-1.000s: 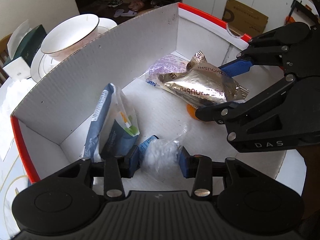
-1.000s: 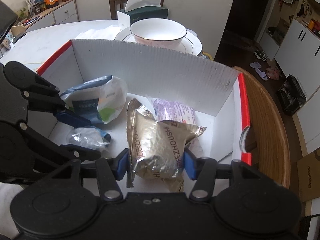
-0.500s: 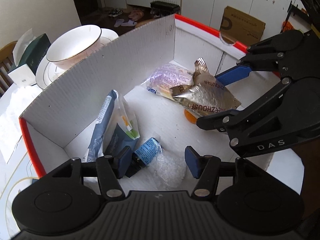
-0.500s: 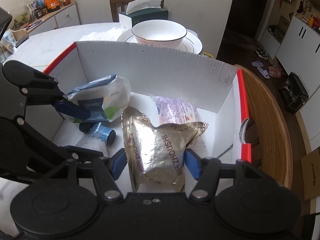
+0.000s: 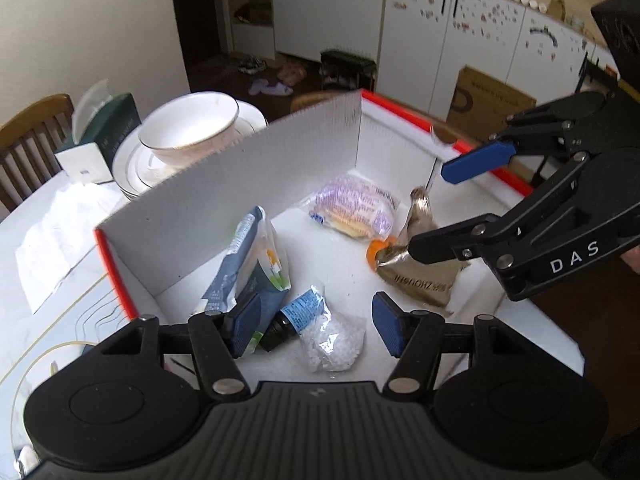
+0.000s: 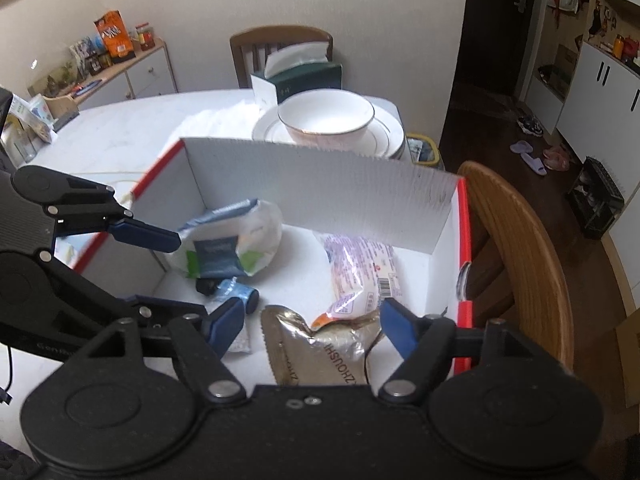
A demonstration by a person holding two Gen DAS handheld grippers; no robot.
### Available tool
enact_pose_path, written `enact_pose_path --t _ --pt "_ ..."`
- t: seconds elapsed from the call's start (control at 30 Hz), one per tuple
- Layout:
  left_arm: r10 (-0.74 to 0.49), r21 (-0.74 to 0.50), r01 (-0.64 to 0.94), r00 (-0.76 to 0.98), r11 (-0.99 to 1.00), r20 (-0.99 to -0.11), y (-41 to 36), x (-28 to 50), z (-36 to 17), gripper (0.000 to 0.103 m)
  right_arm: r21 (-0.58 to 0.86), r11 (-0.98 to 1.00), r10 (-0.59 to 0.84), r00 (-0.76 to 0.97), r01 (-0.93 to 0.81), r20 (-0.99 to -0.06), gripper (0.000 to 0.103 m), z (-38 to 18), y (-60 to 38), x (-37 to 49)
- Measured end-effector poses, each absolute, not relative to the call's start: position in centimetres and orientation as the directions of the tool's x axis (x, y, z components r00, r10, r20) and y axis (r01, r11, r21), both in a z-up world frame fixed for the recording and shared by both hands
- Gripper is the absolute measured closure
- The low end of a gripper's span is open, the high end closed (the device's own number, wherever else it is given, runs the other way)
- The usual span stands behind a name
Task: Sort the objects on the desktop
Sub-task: 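Lower both bags into the box and open both grippers, then withdraw both grippers from the box back toward the table items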
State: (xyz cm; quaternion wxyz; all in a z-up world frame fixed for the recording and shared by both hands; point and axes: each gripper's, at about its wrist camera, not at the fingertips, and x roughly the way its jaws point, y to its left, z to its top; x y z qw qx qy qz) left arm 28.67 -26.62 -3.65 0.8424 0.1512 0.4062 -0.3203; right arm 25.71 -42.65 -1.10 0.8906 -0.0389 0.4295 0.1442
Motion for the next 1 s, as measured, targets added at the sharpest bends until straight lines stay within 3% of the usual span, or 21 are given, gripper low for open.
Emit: enact_pose_path --t 0.57,0.87,1.0 --pt "-0.459 -0.005 0.587 0.627 0.810 -0.629 -23.3 23.1 0.6 0.040 0.065 0.947 0.271 0.676 -0.314 -0.685 0.024 3.0 -42.2 21.4" --pt "-0.480 -0.025 0.568 0.670 0.823 -0.567 -21.1 20.1 2.6 0.028 0.094 0.938 0.311 0.688 -0.334 -0.656 0.016 3.2 -41.4 18.8" --pt "-0.479 -0.027 0.556 0.689 0.831 -0.544 -19.8 19.1 2.9 0.027 0.088 0.937 0.313 0.694 -0.339 -0.648 0.013 3.3 -40.4 18.1"
